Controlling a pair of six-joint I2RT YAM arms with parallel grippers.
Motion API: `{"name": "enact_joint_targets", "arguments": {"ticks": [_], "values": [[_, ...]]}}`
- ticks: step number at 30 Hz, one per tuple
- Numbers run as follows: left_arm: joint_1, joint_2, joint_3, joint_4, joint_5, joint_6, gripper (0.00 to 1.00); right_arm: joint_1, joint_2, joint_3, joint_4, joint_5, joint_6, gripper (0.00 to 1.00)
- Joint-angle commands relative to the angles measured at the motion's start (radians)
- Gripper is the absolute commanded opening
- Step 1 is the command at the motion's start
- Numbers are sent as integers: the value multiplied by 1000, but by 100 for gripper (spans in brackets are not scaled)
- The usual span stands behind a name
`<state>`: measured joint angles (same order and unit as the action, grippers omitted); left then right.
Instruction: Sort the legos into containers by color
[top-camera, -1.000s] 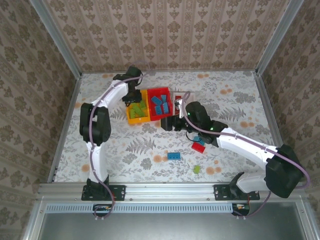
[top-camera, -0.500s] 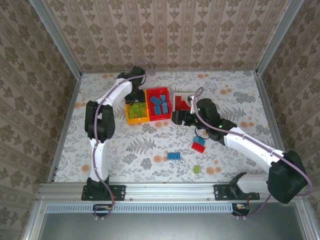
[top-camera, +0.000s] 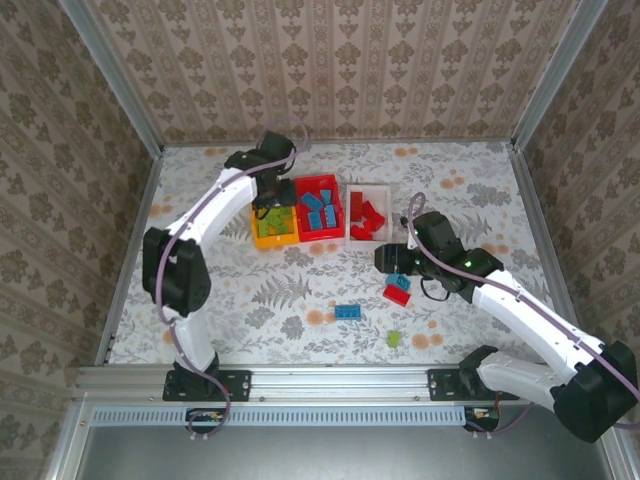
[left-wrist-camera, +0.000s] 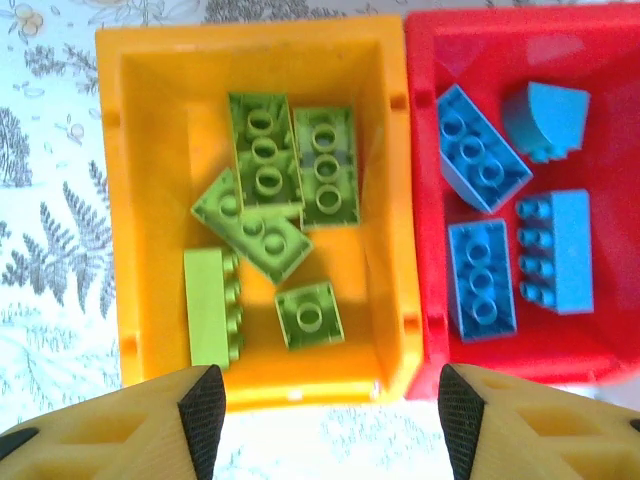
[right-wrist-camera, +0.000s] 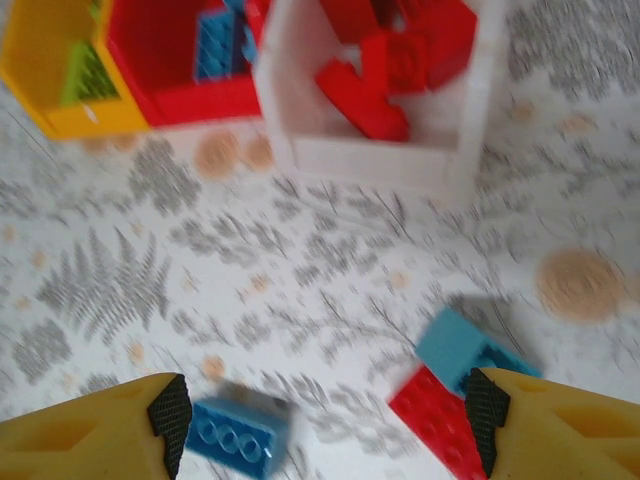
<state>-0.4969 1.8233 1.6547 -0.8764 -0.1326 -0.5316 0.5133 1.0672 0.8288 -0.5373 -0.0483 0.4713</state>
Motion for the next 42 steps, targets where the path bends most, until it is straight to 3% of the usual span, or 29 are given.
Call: {"name": "enact_joint_targets", "arguments": {"ticks": [1, 7, 13, 22, 36, 42], "values": [[-25, -116, -132, 90, 54, -12, 63, 7, 37, -21, -184, 27, -37, 76], [-140, -305, -351, 207, 205, 66, 62, 17, 135, -79, -138, 20, -32, 79], [-198, -379, -464, 208, 222, 35, 61, 15, 231, -106, -77, 40, -65, 81], [-224, -377, -460, 211, 216, 16, 61, -9, 394, -57, -68, 24, -76, 82], [-250, -379, -457, 211, 207, 2, 61, -5, 461, -2, -45, 10, -112, 81], [-259, -417, -487, 198, 193, -2, 61, 40, 454, -2, -81, -48, -98, 74]]}}
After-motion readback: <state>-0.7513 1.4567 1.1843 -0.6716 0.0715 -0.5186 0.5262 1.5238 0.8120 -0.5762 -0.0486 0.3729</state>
